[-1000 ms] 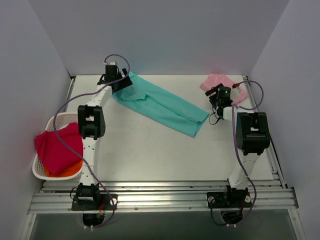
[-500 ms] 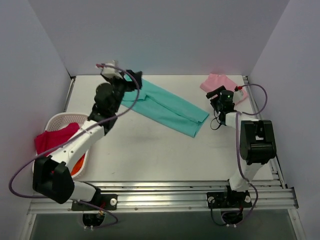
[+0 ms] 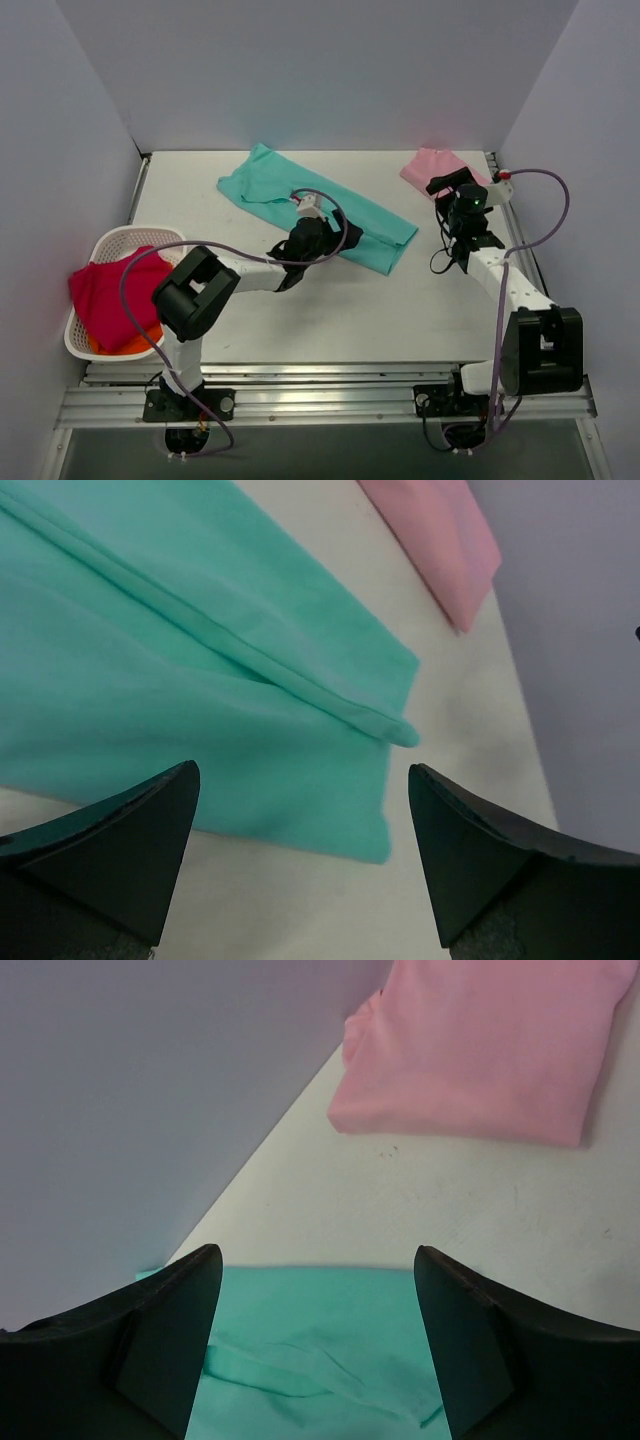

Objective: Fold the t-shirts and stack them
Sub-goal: Fold the tshirt

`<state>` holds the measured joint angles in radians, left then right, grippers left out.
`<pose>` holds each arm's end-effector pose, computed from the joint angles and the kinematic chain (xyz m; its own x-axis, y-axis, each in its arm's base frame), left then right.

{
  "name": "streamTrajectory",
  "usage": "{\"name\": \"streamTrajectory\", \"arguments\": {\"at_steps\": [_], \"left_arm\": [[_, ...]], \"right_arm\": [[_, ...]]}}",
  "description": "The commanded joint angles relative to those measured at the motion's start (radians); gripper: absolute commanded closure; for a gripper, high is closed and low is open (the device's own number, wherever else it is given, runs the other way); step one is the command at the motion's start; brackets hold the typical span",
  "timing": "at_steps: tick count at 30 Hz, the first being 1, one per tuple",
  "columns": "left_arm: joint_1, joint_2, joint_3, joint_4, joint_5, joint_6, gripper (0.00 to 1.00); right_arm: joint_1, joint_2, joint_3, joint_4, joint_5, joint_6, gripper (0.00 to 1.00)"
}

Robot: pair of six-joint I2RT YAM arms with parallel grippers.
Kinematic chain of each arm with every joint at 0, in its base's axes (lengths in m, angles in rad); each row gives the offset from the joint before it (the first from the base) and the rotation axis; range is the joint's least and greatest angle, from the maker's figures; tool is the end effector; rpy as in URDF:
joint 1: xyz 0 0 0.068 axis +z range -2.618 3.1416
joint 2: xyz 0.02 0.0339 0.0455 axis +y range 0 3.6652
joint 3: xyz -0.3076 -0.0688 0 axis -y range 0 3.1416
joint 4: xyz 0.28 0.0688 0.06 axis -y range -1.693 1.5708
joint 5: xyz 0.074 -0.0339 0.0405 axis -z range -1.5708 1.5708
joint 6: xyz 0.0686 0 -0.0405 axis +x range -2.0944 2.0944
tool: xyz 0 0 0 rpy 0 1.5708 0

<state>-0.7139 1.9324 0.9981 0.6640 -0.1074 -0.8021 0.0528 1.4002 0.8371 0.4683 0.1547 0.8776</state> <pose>0.3680 -0.3091 0.1737 -0.5521 -0.4672 -0.6905 0.2532 0.6951 -0.6728 0.3778 0.0094 0.3045 0.0173 0.7620 -0.6473 0.1373 0.6395 0.7564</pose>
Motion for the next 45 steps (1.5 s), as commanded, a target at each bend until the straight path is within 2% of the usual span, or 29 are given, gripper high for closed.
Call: {"name": "streamTrajectory", "arguments": {"at_steps": [1,5,9,17,35,37,38,40,41,43,44,45], "left_arm": [[-0.113,-0.001,0.164,-0.233,-0.202,-0.205,0.06],[-0.182,-0.006,0.211,-0.389,-0.245,-0.276,0.06],[-0.217,-0.009,0.209,-0.446,-0.245,-0.310,0.06],[-0.265,0.000,0.140,-0.454,-0.236,-0.379,0.06],[-0.239,0.235,0.338,-0.480,-0.112,-0.407,0.06],[-0.233,0.246,0.340,-0.480,-0.104,-0.408,0.00],[-0.229,0.250,0.343,-0.475,-0.098,-0.408,0.08],[-0.223,0.270,0.344,-0.463,-0.062,-0.410,0.15],[-0.217,0.277,0.344,-0.449,-0.051,-0.411,0.24],[-0.211,0.298,0.346,-0.432,-0.032,-0.414,0.32],[-0.208,0.306,0.347,-0.428,-0.017,-0.416,0.40],[-0.206,0.310,0.349,-0.423,-0.012,-0.416,0.45]], "right_arm": [[-0.007,-0.105,-0.009,-0.077,0.097,-0.037,0.27],[-0.010,-0.150,-0.007,-0.126,0.123,-0.045,0.26],[-0.013,-0.182,-0.016,-0.145,0.132,-0.045,0.26],[-0.018,-0.210,-0.030,-0.165,0.144,-0.048,0.25],[-0.048,-0.202,-0.049,-0.155,0.138,-0.051,0.25],[-0.048,-0.198,-0.050,-0.152,0.134,-0.049,0.25],[-0.048,-0.195,-0.052,-0.149,0.129,-0.049,0.25],[-0.048,-0.193,-0.056,-0.142,0.125,-0.046,0.25],[-0.060,-0.190,-0.058,-0.135,0.121,-0.045,0.25],[-0.077,-0.187,-0.059,-0.135,0.115,-0.045,0.25],[-0.080,-0.185,-0.059,-0.134,0.114,-0.046,0.25],[-0.082,-0.187,-0.061,-0.134,0.112,-0.046,0.25]]}}
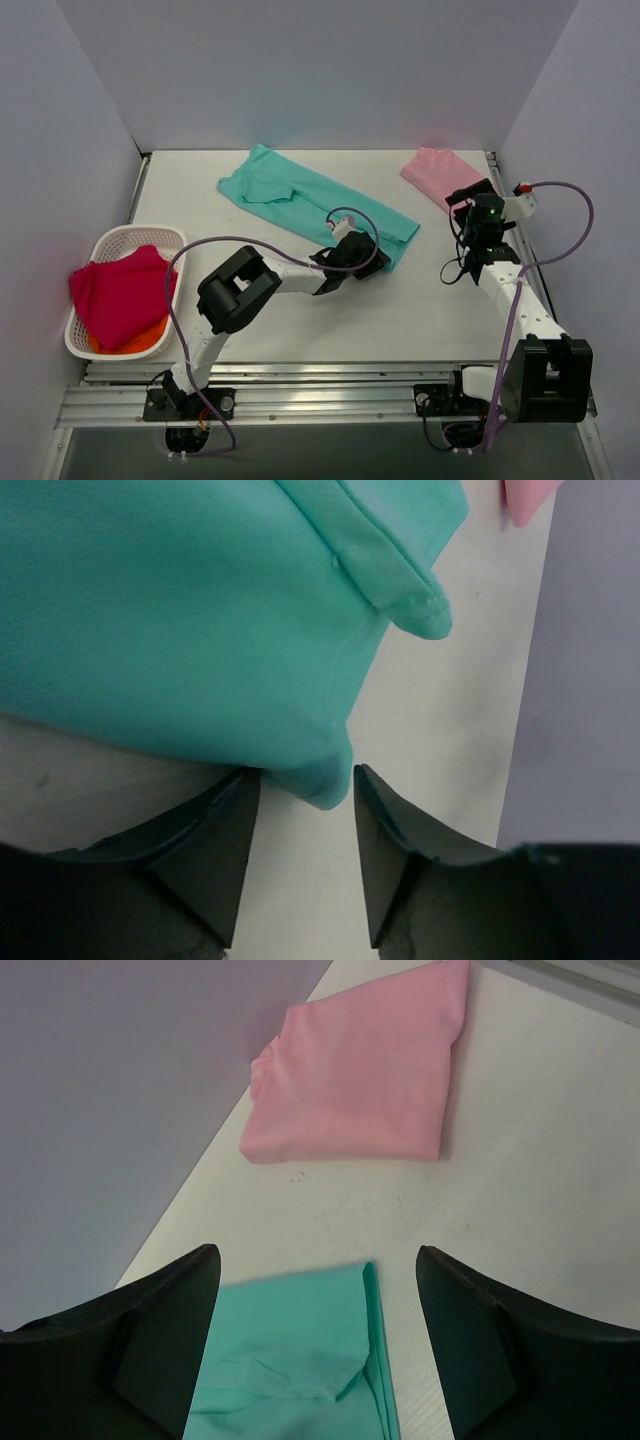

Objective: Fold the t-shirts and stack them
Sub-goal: Fold the tshirt

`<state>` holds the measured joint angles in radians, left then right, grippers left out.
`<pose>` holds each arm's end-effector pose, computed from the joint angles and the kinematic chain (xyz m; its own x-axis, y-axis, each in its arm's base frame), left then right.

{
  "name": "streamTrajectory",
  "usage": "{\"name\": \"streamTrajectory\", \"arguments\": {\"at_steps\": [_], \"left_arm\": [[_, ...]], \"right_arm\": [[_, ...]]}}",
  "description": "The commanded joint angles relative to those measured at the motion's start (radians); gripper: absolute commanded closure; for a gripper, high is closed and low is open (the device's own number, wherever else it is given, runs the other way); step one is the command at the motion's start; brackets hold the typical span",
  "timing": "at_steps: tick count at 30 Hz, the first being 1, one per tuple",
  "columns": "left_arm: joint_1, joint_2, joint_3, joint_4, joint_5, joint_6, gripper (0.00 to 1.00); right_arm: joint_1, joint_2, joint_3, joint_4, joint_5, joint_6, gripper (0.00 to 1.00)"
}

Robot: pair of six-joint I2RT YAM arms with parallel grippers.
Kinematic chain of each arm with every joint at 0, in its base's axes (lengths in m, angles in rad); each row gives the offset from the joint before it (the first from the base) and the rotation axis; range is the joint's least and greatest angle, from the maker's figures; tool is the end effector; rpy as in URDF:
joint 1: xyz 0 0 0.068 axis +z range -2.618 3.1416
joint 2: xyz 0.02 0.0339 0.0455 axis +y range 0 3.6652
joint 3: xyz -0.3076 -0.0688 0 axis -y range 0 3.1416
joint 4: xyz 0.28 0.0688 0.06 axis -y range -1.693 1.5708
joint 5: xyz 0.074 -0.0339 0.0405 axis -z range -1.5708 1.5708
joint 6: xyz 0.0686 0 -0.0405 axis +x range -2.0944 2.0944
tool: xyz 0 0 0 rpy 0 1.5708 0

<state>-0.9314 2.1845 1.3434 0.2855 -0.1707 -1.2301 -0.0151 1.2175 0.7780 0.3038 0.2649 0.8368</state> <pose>0.3368 -0.4335 0.1216 -0.7693 -0.5220 -0.3683 -0.0612 0.6341 -0.7708 0.3311 -0.0230 0.3183 0.1128 0.7150 -0.6900 0.2839 0.6423 0.7120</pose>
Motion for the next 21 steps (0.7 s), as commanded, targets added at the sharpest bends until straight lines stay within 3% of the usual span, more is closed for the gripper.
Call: {"name": "streamTrajectory", "arguments": {"at_steps": [1,5,6,8,13,21], "left_arm": [[0.013,0.067,0.005,-0.039,0.056,0.012,0.49],[0.017,0.081,0.010,-0.034,0.063,0.020,0.73],[0.020,0.083,0.008,-0.034,0.065,0.020,0.88],[0.026,0.083,-0.001,-0.034,0.066,0.020,0.98],[0.054,0.002,-0.107,0.024,0.057,0.046,0.98],[0.048,-0.440,-0.638,0.008,-0.121,0.074,0.98]], "right_arm": [[-0.016,-0.006,-0.002,0.031,0.002,-0.005,0.25],[-0.022,-0.009,-0.009,0.038,-0.003,-0.004,0.25],[-0.023,-0.007,-0.011,0.038,-0.004,-0.004,0.25],[-0.026,-0.007,-0.013,0.041,-0.010,-0.002,0.26],[-0.028,-0.010,-0.019,0.049,-0.026,0.002,0.26],[0.000,-0.029,-0.049,0.096,-0.069,0.025,0.29]]}}
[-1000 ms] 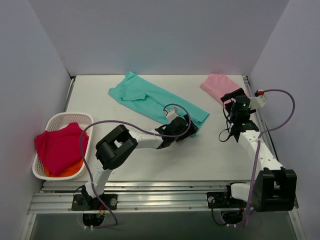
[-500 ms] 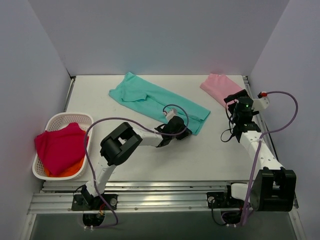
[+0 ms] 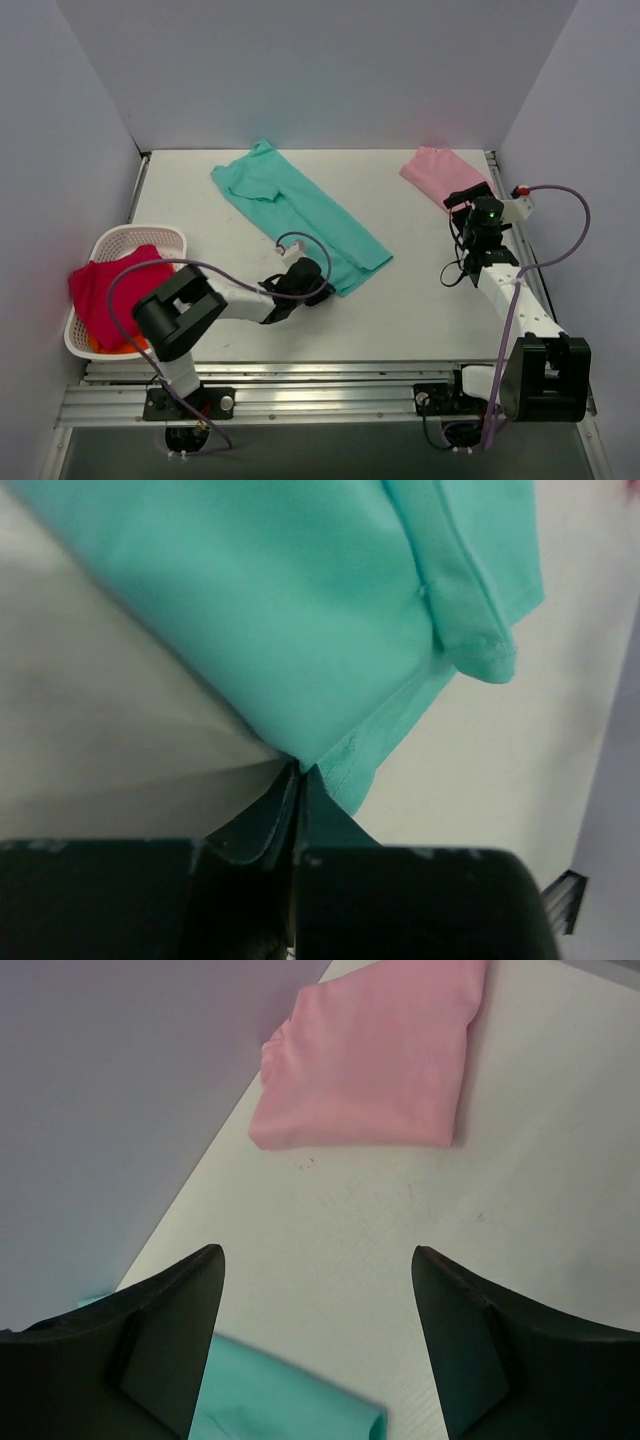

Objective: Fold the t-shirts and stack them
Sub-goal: Fold the tshirt

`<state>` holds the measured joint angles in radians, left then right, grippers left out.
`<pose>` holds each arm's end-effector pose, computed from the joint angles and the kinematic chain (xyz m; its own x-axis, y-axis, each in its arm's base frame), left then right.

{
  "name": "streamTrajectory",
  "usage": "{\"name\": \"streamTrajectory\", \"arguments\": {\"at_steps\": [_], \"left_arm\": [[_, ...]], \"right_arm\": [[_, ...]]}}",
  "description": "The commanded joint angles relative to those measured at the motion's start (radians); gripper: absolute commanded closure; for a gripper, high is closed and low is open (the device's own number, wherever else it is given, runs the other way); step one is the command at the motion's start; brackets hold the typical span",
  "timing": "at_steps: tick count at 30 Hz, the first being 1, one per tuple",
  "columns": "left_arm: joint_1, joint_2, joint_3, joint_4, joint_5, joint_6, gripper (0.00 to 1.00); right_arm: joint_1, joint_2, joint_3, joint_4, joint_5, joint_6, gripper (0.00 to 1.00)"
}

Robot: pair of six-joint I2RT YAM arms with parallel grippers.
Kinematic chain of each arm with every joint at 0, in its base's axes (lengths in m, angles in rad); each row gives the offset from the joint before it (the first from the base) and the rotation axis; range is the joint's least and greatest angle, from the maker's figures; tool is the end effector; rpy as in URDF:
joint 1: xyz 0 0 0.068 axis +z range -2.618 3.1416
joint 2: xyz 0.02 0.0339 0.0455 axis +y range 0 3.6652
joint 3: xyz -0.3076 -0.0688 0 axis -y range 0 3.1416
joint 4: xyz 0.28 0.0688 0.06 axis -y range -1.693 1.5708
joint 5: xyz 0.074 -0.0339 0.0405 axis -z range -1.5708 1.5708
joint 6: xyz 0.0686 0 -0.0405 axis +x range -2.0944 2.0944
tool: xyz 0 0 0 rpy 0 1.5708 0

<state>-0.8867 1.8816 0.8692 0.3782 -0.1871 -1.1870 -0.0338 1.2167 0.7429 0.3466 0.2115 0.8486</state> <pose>0.2799 -0.3230 0.1169 -0.7585 -0.5115 -0.4038 -0.0976 0.7018 -0.7057 0.3291 -0.0255 0.3098 0.0971 0.7308 -0.6757 0.2545 0.6381 0.7267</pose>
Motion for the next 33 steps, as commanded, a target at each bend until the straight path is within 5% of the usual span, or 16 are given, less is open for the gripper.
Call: {"name": "streamTrajectory", "arguments": {"at_steps": [1,6,8,9,11,12,16,21,33], "left_arm": [[0.002,-0.244,-0.212,-0.123,-0.126,0.026,0.98],[-0.014,-0.591,-0.404,-0.370,-0.276,-0.069,0.98],[-0.017,-0.783,-0.432,-0.589,-0.366,-0.097,0.93],[-0.020,-0.852,-0.437,-0.661,-0.397,-0.118,0.80],[-0.023,-1.040,-0.441,-0.836,-0.455,-0.125,0.38],[-0.020,-1.097,-0.440,-0.887,-0.507,-0.125,0.03],[-0.015,-1.285,-0.427,-1.012,-0.564,-0.080,0.06],[-0.011,-1.247,-0.398,-0.978,-0.580,-0.024,0.06],[0.014,-1.112,-0.345,-0.790,-0.623,0.156,0.06]], "right_arm": [[0.043,-0.028,-0.013,0.054,-0.008,0.014,0.29],[0.208,-0.008,0.007,0.072,0.074,0.006,0.29],[0.314,0.041,0.032,0.101,0.094,-0.017,0.29],[0.349,0.061,0.047,0.110,0.098,-0.034,0.27],[0.415,0.150,0.088,0.123,0.098,-0.072,0.24],[0.473,0.183,0.139,0.129,0.086,-0.118,0.20],[0.515,0.412,0.286,0.149,-0.023,-0.180,0.15],[0.515,0.651,0.527,0.160,-0.122,-0.218,0.15],[0.503,1.414,1.561,-0.109,-0.314,-0.250,0.15]]}}
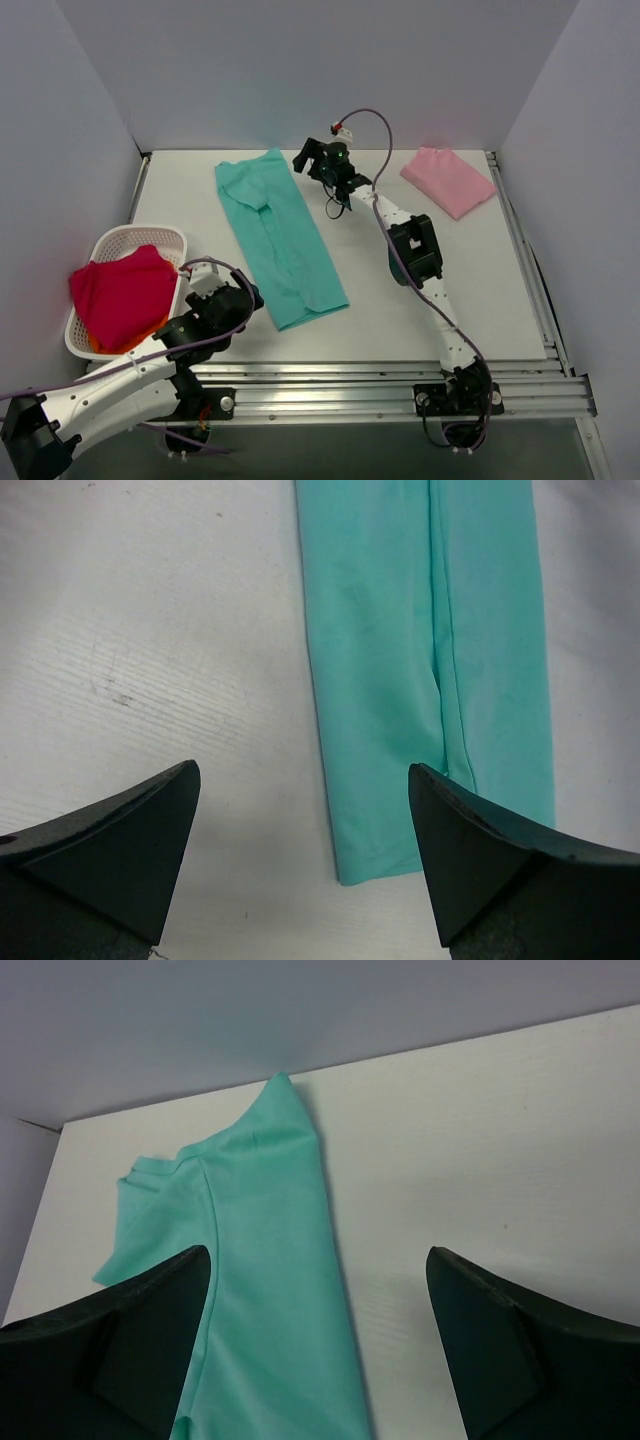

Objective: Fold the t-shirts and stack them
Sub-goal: Fold the tshirt

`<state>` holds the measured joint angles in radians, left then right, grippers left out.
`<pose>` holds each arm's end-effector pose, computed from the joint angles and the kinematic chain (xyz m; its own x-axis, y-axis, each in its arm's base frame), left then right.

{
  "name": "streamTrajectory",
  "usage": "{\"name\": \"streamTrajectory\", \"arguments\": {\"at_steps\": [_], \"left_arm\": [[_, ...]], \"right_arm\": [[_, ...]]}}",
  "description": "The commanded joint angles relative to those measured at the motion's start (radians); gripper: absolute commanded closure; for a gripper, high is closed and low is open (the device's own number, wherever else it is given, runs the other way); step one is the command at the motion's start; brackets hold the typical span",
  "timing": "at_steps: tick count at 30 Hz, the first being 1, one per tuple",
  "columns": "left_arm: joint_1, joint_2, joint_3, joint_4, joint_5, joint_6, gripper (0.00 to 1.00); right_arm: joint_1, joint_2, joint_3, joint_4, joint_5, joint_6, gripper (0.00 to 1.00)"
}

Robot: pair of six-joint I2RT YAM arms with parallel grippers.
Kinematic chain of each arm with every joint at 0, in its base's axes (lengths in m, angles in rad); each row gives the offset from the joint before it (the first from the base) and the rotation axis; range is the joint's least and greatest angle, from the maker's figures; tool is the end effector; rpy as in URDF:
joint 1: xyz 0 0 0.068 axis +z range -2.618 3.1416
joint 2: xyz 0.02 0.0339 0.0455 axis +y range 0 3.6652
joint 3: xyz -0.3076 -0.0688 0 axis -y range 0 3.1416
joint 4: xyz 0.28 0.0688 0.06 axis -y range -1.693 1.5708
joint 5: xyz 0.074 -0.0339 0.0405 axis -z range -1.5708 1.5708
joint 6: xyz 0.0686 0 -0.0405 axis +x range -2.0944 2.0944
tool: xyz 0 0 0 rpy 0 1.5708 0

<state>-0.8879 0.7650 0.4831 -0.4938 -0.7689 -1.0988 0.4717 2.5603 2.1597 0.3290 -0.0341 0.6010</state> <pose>0.1454 -0.1031 0.2199 -0.4184 -0.5000 -0.7583 -0.2825 0.8651 -0.4145 0.6229 0.3204 0.2183 -0.3265 0.4679 -0.8213 -0.3635 0.7399 0.5660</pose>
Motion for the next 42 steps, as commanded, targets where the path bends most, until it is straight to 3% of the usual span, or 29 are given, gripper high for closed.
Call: {"name": "streamTrajectory", "arguments": {"at_steps": [1,16,19,20,22,23,26,27,32,38,42], "left_arm": [[0.020,0.011,0.034,0.095,-0.043,0.076,0.06],[0.095,0.028,-0.009,0.182,0.017,0.116,0.06],[0.101,0.014,-0.011,0.175,0.020,0.120,0.06],[0.102,0.011,-0.012,0.170,0.022,0.119,0.06],[0.102,-0.003,-0.015,0.163,0.022,0.119,0.06],[0.102,-0.007,-0.018,0.162,0.020,0.119,0.06],[0.107,-0.020,-0.028,0.161,0.022,0.117,0.06],[0.107,-0.021,-0.028,0.159,0.022,0.117,0.06],[0.109,-0.013,-0.031,0.155,0.025,0.114,0.06],[0.113,-0.006,-0.034,0.165,0.042,0.112,0.06],[0.116,0.013,-0.034,0.190,0.052,0.117,0.06]], "right_arm": [[0.001,0.118,0.176,-0.096,-0.078,0.003,0.15],[0.116,0.162,0.124,-0.007,-0.107,0.042,0.19],[0.123,0.164,0.112,-0.005,-0.104,0.046,0.29],[0.123,0.161,0.098,-0.002,-0.102,0.049,0.43],[0.122,0.150,0.082,-0.001,-0.090,0.048,0.60],[0.120,0.147,0.069,-0.001,-0.076,0.043,0.76],[0.108,0.129,0.048,-0.007,-0.056,0.042,0.98],[0.105,0.123,0.039,-0.005,-0.052,0.042,1.00],[0.065,0.052,-0.070,0.015,-0.001,0.037,1.00],[-0.022,-0.130,-0.354,0.056,0.158,0.042,1.00],[-0.067,-0.238,-0.500,0.103,0.177,0.054,1.00]]}}
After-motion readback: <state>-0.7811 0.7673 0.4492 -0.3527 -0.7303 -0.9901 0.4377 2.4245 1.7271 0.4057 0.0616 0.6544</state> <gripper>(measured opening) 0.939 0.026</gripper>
